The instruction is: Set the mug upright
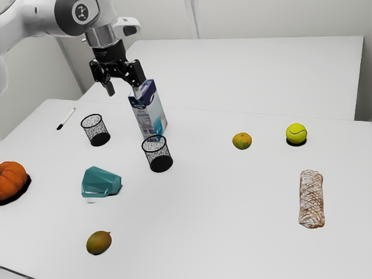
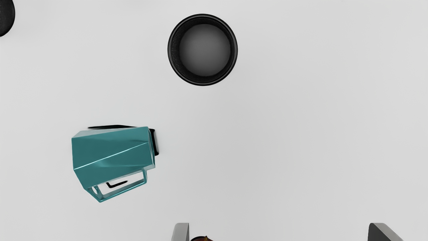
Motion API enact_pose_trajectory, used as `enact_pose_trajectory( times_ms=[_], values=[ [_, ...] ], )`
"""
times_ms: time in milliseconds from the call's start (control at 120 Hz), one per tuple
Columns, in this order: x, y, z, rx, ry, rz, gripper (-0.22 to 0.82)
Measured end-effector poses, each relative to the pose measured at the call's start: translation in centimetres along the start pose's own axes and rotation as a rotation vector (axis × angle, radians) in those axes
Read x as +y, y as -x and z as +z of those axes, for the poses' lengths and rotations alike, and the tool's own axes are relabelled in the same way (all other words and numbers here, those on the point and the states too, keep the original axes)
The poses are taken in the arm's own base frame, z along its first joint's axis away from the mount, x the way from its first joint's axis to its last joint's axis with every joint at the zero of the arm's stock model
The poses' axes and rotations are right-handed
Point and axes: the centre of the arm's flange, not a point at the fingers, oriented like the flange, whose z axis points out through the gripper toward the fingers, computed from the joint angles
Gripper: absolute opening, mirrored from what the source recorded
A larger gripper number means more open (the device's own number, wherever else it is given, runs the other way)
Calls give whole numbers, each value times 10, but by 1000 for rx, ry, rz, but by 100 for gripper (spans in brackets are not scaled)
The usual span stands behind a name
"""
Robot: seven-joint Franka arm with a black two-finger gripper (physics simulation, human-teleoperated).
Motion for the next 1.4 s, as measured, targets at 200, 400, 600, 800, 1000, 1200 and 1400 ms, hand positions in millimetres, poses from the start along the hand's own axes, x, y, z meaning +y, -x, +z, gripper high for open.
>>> enact_pose_trajectory(
  times_ms=[200, 400, 600, 800, 1000, 1200, 1400],
  values=[
    [2, 1, 0, -1, -1, 2, 58],
    [4, 11, -5, 4, -6, 3, 58],
    [0, 22, -9, 1, -15, -2, 58],
    [-47, 22, -11, -2, -7, -72, 58],
    [-118, 27, -2, -27, 33, -163, 58],
    [-185, 25, 30, -66, 128, -209, 57],
    [-229, 20, 69, -99, 213, -200, 57]
  ],
)
